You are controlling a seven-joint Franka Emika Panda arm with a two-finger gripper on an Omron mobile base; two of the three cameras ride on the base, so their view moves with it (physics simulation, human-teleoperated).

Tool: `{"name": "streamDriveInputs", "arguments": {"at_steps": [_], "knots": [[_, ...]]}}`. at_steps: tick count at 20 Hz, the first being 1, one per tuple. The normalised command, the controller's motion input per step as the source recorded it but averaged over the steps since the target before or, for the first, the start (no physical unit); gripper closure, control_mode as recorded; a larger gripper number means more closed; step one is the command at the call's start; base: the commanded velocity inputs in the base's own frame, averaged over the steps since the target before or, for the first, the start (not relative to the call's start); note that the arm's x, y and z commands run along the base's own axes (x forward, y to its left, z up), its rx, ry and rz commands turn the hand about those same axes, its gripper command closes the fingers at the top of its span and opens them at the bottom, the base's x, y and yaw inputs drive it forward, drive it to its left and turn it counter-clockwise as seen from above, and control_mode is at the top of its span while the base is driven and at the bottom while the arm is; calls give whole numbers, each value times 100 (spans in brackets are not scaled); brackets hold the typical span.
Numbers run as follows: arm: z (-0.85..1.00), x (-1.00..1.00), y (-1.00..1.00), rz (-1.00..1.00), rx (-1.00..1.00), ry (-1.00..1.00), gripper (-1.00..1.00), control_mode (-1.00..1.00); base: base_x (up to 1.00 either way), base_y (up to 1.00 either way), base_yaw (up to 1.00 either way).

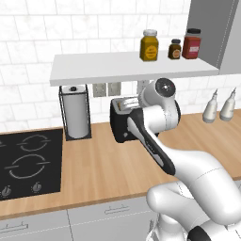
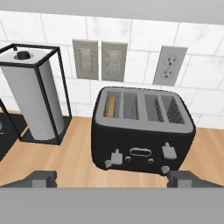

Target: Start the toaster. Once the lever pops up, take the bread to the plate on the dining counter.

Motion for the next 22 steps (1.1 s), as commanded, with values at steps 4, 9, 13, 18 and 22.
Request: {"name": "streamDriveInputs", "arguments": {"at_steps": [4, 9, 13, 18, 22], "knots": [[0, 0, 0, 0, 0, 0, -100, -100, 0, 0, 0], [0, 0, 0, 0, 0, 0, -100, -100, 0, 0, 0], [0, 0, 0, 0, 0, 0, -100, -100, 0, 0, 0], [0, 0, 0, 0, 0, 0, -100, -100, 0, 0, 0], [0, 0, 0, 0, 0, 0, -100, -100, 0, 0, 0]]}}
